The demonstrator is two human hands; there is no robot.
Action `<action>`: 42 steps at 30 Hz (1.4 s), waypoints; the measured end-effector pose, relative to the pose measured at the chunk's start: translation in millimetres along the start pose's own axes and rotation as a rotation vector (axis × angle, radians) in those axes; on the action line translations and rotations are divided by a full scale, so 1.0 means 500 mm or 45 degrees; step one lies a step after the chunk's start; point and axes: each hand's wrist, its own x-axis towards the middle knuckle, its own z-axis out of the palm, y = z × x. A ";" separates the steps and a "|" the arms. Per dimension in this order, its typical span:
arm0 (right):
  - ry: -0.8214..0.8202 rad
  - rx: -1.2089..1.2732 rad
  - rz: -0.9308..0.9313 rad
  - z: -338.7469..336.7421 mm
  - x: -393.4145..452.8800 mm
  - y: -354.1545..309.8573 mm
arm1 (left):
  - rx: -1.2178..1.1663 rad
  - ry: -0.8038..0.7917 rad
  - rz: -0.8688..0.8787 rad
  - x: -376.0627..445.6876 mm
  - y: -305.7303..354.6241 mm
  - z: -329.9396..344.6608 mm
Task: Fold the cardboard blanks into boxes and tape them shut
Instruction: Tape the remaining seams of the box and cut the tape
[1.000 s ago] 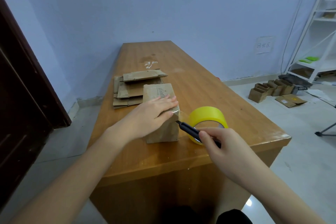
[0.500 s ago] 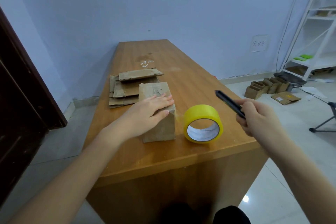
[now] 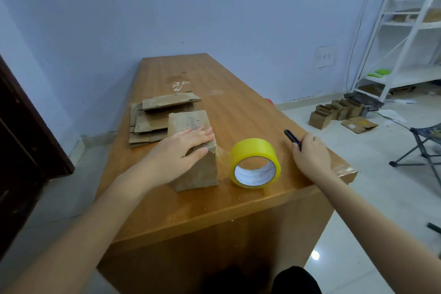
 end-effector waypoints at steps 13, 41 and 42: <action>-0.113 0.154 -0.351 -0.075 0.007 -0.110 | -0.010 0.016 -0.002 -0.001 0.002 0.001; -0.842 -0.070 -0.768 -0.135 -0.040 -0.204 | 0.041 0.000 -0.025 -0.003 0.003 0.000; -0.800 -0.068 -0.746 -0.135 -0.039 -0.195 | 0.042 0.000 -0.026 -0.003 0.003 0.000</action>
